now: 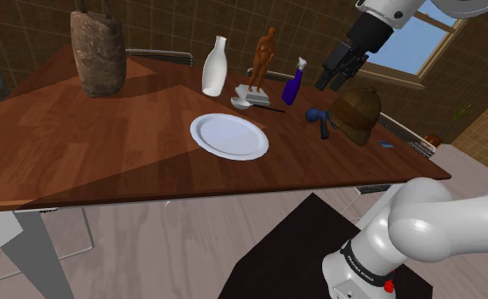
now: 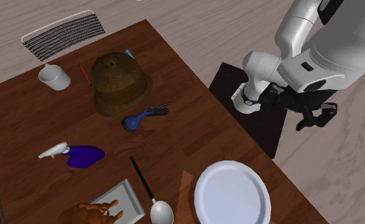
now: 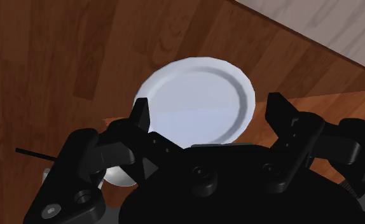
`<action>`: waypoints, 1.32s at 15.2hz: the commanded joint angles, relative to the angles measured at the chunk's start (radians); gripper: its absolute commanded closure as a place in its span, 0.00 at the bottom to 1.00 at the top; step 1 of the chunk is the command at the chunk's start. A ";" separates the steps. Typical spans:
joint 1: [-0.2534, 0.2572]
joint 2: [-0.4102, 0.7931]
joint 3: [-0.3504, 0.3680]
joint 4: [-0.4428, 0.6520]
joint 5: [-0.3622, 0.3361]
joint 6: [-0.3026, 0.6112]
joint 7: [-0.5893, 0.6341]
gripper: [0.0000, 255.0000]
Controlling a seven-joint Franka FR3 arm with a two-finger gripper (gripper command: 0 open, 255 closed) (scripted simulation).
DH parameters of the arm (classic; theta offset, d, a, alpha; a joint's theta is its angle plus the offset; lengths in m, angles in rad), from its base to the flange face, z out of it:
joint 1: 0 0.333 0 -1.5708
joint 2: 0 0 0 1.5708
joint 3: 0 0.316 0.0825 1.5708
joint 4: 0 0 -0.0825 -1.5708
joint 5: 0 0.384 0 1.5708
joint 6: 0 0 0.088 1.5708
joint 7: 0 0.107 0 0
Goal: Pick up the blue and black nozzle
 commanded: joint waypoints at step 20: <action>-0.160 0.505 -0.228 0.184 -0.163 0.145 -0.116 0.00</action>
